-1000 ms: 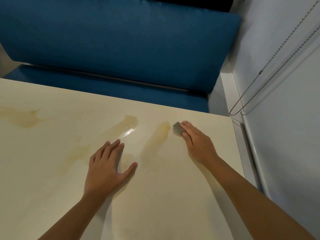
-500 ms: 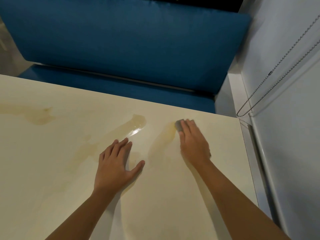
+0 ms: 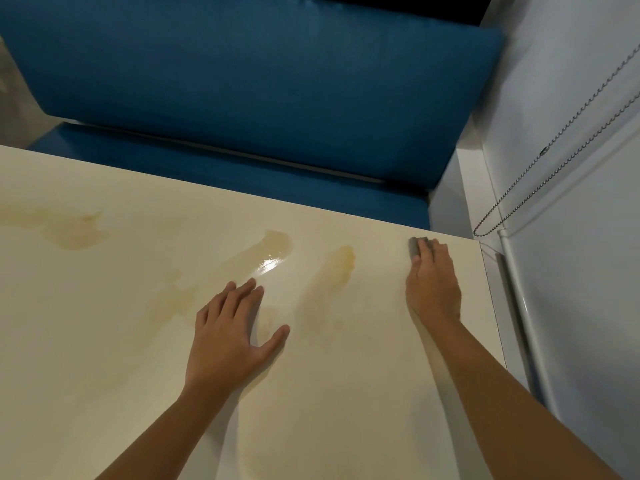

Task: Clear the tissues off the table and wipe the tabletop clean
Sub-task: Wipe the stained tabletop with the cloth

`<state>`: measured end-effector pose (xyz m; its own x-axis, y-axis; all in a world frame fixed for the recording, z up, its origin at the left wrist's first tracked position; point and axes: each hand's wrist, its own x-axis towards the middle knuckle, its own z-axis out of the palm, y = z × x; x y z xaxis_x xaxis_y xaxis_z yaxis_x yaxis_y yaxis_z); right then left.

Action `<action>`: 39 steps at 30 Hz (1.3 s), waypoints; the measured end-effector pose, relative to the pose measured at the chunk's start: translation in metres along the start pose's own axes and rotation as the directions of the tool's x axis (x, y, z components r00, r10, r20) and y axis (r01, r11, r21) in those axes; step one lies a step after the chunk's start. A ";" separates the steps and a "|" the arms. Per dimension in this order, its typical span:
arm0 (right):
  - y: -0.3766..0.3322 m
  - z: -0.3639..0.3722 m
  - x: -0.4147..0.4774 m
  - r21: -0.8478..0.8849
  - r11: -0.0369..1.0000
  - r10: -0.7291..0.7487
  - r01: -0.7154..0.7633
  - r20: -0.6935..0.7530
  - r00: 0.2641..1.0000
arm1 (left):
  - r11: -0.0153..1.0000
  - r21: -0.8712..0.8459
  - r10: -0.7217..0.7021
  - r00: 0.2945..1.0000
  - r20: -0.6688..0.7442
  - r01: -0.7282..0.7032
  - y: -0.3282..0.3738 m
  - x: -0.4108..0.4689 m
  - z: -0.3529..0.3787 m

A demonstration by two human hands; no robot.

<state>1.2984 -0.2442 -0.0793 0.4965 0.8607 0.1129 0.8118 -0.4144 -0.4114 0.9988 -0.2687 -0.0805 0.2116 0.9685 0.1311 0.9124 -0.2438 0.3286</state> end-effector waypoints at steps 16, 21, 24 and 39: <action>0.018 -0.014 -0.015 0.084 0.907 -0.422 0.414 0.172 0.890 | 1.000 0.012 0.002 1.000 0.013 -0.002 0.000 0.001 -0.002; -0.001 0.004 0.012 -0.084 0.993 -0.075 0.081 0.078 0.994 | 1.000 0.012 -0.002 1.000 0.024 0.002 -0.001 0.001 -0.001; -0.034 0.020 0.012 -0.062 0.986 -0.149 0.155 0.098 0.984 | 1.000 0.001 -0.005 1.000 0.016 0.005 0.000 0.001 -0.002; -0.012 0.003 -0.007 0.045 0.981 -0.192 0.190 0.070 0.979 | 1.000 -0.008 -0.011 1.000 -0.002 0.011 0.001 0.001 -0.001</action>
<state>1.2844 -0.2444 -0.0783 0.3081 0.9430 0.1261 0.8766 -0.2299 -0.4227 0.9994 -0.2678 -0.0788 0.2010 0.9711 0.1291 0.9117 -0.2336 0.3380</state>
